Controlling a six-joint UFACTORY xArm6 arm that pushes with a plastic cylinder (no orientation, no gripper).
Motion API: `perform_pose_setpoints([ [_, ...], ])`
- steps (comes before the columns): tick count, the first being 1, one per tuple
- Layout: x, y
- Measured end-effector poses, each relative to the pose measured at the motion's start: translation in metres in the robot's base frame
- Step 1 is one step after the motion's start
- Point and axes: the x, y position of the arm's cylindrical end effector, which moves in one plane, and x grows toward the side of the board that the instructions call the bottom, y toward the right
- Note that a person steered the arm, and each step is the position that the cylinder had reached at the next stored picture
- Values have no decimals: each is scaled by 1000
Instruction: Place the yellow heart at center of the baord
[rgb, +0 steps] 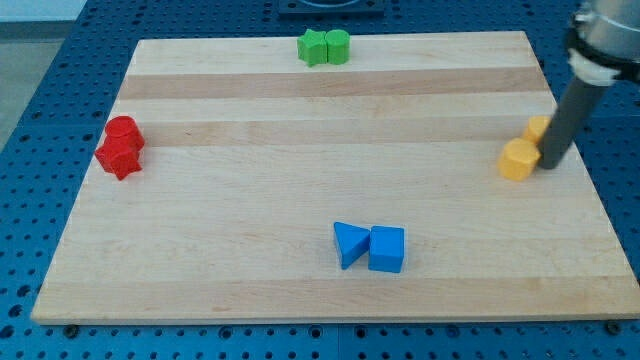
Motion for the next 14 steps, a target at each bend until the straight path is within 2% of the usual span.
perform_pose_setpoints([
  [2,0,-60],
  [3,-1,-60],
  [5,-75,-60],
  [6,-124,-44],
  [7,-159,-3],
  [9,-175,9],
  [11,-176,112],
  [14,-169,112],
])
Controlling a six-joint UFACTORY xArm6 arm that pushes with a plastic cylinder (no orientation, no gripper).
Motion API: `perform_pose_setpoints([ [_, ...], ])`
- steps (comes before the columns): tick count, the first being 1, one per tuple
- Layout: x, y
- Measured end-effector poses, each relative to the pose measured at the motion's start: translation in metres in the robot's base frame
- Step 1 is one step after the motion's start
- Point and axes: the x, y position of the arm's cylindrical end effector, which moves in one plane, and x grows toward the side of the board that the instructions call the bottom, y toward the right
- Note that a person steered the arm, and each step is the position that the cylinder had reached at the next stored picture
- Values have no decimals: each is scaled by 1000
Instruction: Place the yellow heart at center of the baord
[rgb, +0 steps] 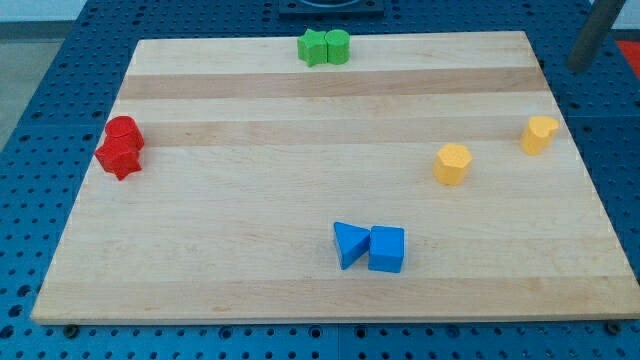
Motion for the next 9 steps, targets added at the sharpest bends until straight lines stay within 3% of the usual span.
perform_pose_setpoints([
  [3,87,-2],
  [6,87,-1],
  [9,130,-5],
])
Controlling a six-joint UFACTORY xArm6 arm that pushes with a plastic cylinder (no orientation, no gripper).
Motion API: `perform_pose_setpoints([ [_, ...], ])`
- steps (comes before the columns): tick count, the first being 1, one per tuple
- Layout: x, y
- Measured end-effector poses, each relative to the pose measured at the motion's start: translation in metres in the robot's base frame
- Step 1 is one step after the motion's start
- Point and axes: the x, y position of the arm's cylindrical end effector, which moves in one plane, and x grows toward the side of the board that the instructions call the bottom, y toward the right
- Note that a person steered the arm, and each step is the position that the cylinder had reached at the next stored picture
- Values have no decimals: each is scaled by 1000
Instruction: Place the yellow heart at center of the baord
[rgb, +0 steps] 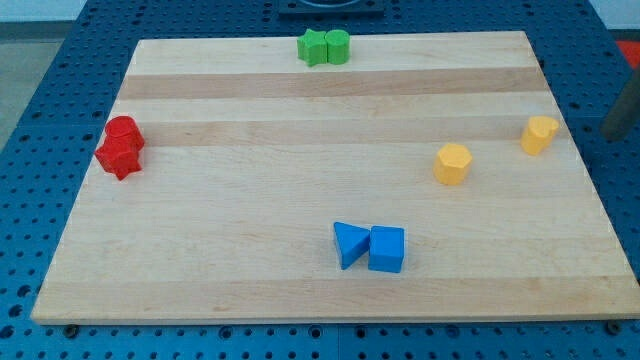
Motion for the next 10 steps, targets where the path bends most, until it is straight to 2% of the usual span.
perform_pose_setpoints([
  [3,8,-154],
  [4,8,-156],
  [5,7,-99],
  [6,-18,-71],
  [7,-30,-124],
  [8,-8,-212],
  [9,-7,-276],
  [10,-9,-303],
])
